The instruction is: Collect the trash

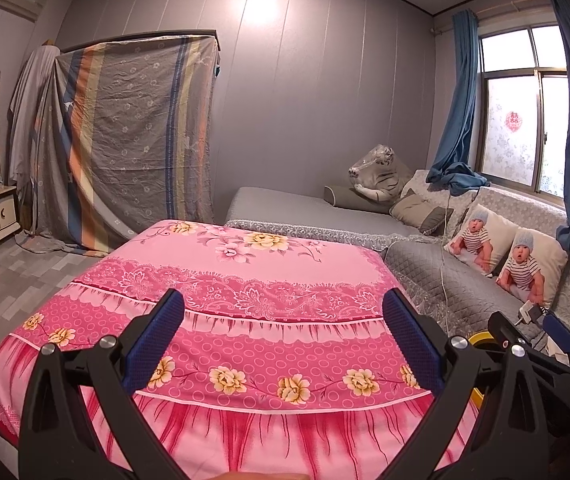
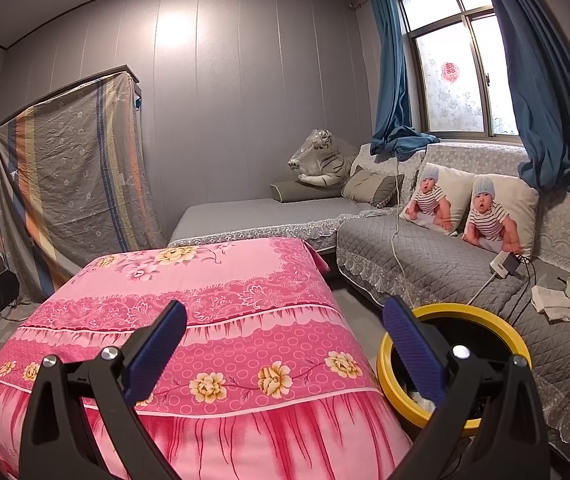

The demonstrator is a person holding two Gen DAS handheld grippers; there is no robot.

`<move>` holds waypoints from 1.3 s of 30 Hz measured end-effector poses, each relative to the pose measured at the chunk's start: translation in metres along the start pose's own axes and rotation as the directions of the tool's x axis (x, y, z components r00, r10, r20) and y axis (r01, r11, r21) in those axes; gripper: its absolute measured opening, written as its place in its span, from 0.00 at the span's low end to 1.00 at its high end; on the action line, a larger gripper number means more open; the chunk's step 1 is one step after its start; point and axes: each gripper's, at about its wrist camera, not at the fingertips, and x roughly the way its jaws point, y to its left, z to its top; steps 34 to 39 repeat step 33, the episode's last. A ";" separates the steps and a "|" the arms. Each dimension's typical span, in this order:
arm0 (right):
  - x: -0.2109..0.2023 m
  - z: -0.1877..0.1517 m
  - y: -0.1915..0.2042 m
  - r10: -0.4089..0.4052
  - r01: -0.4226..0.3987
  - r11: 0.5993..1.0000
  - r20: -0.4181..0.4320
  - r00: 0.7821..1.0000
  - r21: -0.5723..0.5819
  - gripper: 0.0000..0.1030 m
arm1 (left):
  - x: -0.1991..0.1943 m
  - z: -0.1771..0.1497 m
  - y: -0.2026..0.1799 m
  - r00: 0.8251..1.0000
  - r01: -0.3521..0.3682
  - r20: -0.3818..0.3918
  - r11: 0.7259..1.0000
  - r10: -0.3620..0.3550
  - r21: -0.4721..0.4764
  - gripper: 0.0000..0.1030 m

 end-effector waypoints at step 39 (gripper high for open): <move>0.003 -0.006 -0.001 -0.003 0.003 1.000 -0.022 1.000 0.007 0.92 | 0.001 -0.003 -0.002 1.000 0.025 -0.015 1.000 -0.025 -0.005 0.92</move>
